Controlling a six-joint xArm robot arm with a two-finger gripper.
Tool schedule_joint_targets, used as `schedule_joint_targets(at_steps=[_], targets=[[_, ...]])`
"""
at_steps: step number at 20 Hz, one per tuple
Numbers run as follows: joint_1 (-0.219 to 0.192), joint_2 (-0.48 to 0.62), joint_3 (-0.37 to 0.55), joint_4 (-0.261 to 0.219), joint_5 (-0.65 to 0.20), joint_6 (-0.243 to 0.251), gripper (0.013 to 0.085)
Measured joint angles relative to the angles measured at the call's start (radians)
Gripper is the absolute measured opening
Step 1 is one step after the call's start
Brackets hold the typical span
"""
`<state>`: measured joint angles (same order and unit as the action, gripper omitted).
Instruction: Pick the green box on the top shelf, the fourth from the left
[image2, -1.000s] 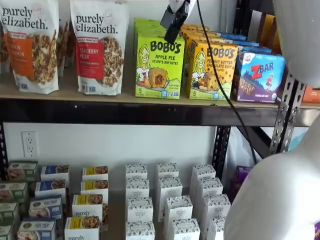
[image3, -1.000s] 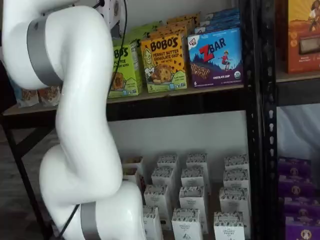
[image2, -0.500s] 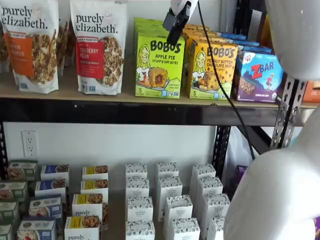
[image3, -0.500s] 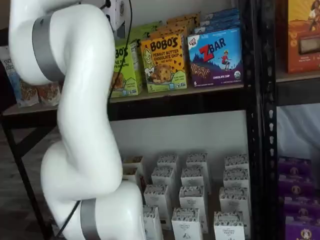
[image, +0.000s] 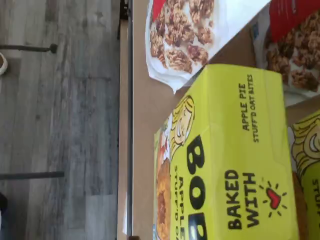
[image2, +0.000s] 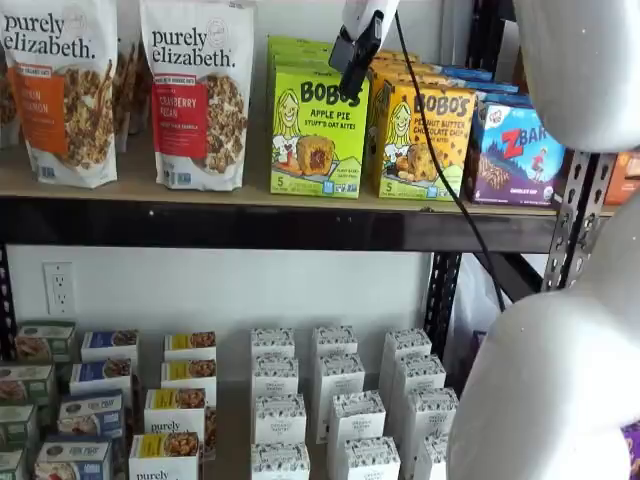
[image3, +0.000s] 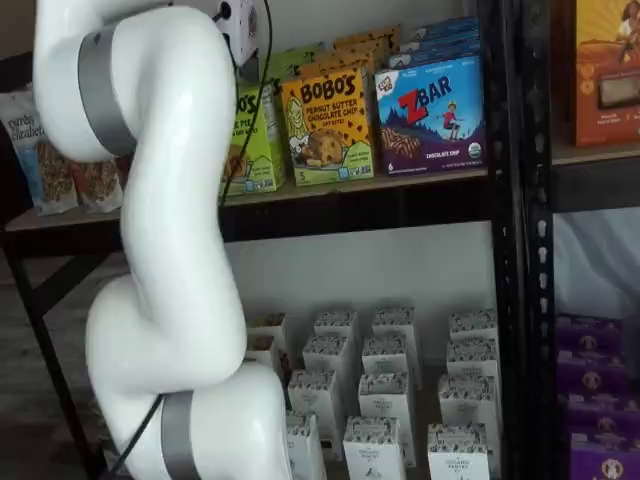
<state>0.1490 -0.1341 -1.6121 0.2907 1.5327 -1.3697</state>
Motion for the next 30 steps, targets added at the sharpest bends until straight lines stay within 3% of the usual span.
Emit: schedule_joint_targets(at_steps=[15, 23, 25, 26, 30], targets=[[0.036, 0.065, -0.042, -0.072, 0.036, 0.019, 0.0850], [0.046, 0.077, -0.041, -0.087, 0.042, 0.025, 0.0850], [0.045, 0.076, -0.037, -0.080, 0.040, 0.025, 0.0770], [0.045, 0.076, -0.037, -0.081, 0.041, 0.025, 0.0770], [0.046, 0.074, -0.034, -0.079, 0.042, 0.025, 0.0650]])
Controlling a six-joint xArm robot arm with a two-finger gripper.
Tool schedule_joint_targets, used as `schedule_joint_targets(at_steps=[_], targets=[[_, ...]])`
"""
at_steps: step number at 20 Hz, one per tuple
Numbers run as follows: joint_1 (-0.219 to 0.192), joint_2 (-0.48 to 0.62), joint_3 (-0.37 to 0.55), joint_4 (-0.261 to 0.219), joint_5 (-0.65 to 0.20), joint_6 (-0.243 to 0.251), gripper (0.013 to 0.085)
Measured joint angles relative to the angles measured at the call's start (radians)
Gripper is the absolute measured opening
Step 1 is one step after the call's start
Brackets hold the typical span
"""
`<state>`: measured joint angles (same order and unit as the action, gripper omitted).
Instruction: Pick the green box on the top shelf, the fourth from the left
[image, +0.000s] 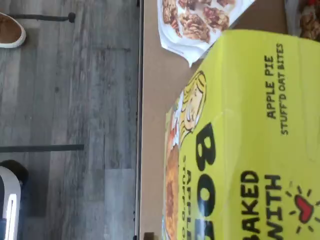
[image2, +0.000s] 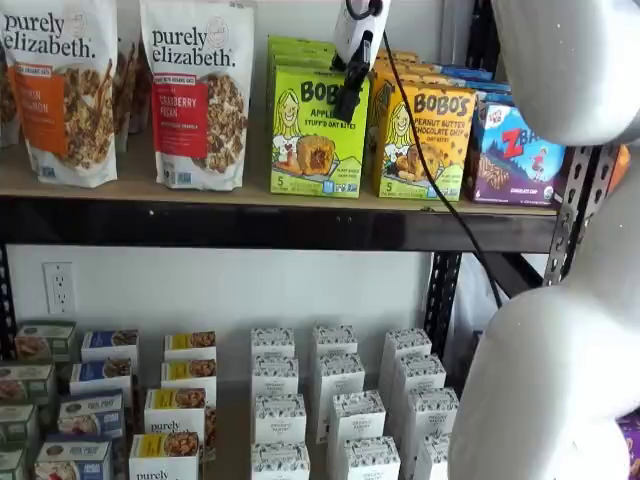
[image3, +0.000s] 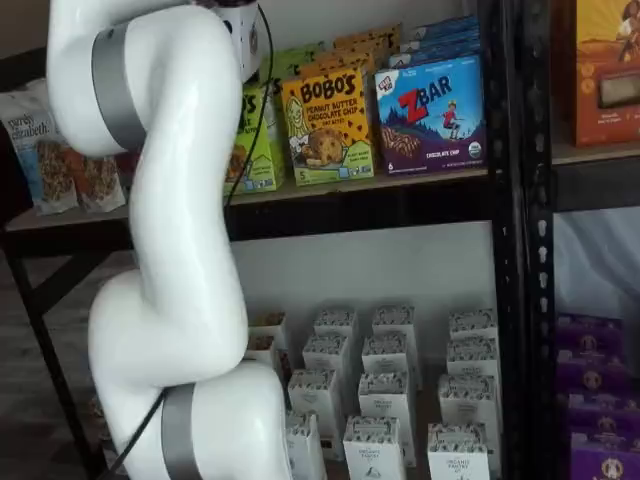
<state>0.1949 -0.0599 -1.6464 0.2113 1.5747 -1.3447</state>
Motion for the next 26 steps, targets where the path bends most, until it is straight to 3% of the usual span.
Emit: schedule_joint_targets(at_steps=[2, 12, 16, 22, 26], targets=[[0.000, -0.001, 0.000, 0.000, 0.002, 0.000, 0.0610], [0.000, -0.003, 0.000, 0.001, 0.006, 0.000, 0.0610], [0.000, -0.005, 0.001, 0.004, 0.004, 0.001, 0.0490], [0.002, -0.005, -0.002, 0.003, 0.006, 0.004, 0.0490], [0.003, -0.008, 0.001, 0.003, 0.003, 0.005, 0.0410]])
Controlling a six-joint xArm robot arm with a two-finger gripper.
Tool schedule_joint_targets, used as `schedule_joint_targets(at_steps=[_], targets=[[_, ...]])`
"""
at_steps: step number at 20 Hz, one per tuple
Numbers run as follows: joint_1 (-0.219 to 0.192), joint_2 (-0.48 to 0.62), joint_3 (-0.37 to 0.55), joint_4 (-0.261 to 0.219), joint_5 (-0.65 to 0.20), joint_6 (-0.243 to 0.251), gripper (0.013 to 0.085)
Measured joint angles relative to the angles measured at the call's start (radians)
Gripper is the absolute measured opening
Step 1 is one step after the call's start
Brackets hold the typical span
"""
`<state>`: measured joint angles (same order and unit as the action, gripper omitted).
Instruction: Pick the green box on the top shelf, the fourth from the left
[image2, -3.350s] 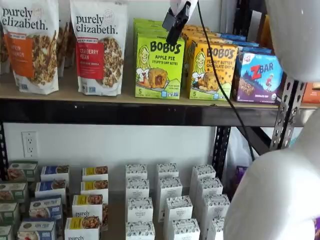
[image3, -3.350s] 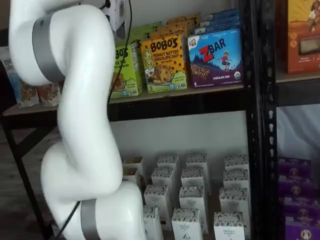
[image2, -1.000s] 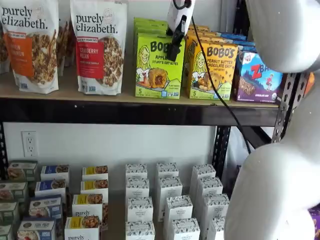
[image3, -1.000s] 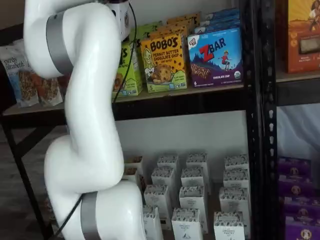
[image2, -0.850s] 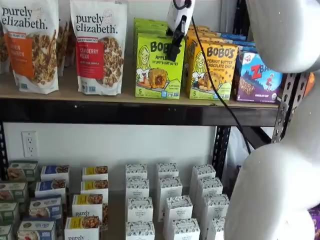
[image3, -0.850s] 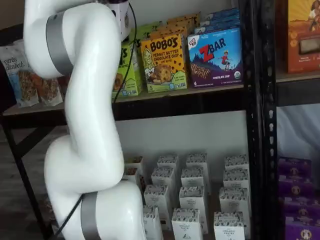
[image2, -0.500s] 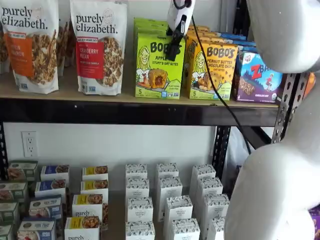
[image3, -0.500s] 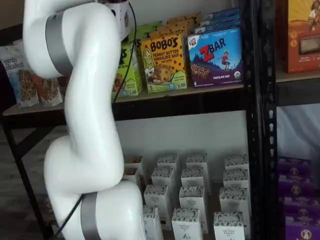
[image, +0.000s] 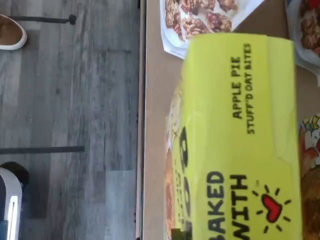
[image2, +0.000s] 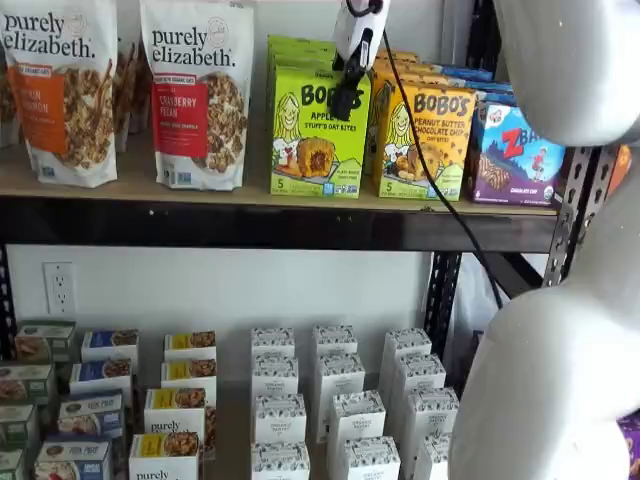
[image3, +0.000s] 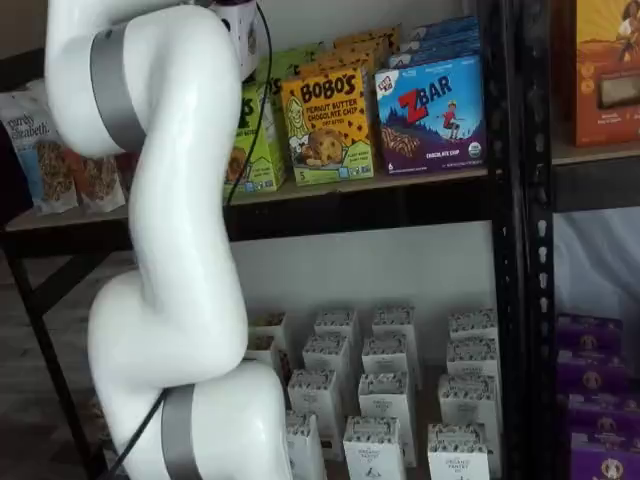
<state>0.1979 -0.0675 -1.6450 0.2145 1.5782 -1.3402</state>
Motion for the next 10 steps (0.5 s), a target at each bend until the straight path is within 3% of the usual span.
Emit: schedule_joint_targets(at_steps=[4, 10], targets=[[0.001, -0.002, 0.003, 0.001, 0.000, 0.001, 0.0290], [0.001, -0.003, 0.002, 0.009, 0.002, 0.002, 0.0290]])
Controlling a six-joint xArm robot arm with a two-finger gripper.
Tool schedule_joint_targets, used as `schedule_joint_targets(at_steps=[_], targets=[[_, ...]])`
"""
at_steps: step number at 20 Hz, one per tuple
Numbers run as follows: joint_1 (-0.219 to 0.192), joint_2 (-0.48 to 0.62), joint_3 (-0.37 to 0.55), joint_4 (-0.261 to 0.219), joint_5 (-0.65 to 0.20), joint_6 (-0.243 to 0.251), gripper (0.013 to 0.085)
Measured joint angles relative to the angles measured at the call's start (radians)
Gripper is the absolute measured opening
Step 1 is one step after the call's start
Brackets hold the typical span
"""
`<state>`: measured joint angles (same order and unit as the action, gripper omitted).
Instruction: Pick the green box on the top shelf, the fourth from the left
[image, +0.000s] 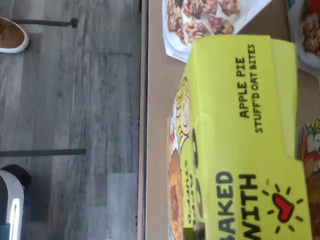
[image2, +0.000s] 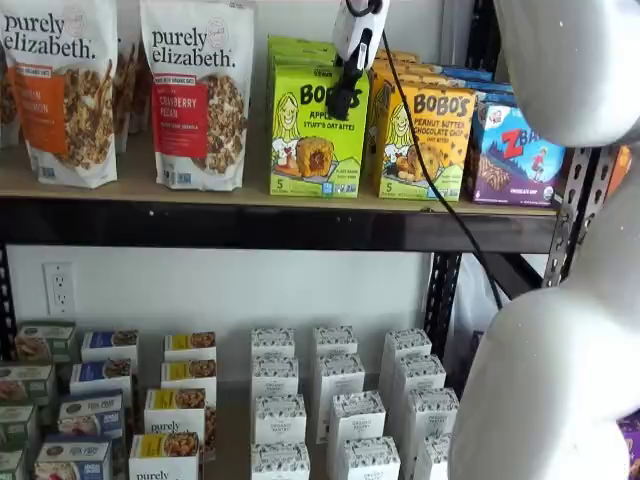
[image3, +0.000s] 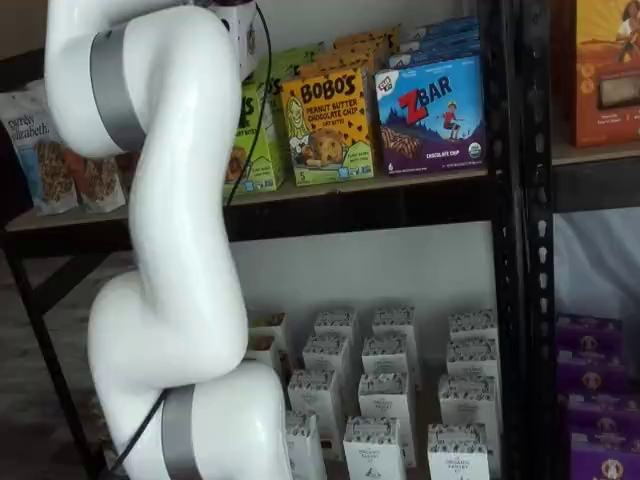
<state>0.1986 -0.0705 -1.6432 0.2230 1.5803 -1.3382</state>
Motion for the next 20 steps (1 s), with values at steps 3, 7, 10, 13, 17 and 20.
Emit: schedule_joint_targets(at_steps=[3, 7, 10, 13, 17, 20], targets=[[0.001, -0.004, 0.003, 0.003, -0.003, 0.001, 0.0250], [0.001, -0.001, -0.005, 0.003, 0.011, 0.002, 0.0210], [-0.001, 0.001, -0.013, 0.009, 0.033, 0.002, 0.0210], [-0.003, -0.002, -0.022, 0.020, 0.059, 0.004, 0.0210], [0.000, -0.023, -0.015, 0.027, 0.075, 0.011, 0.0210], [0.002, -0.047, -0.002, 0.042, 0.081, 0.018, 0.0210]])
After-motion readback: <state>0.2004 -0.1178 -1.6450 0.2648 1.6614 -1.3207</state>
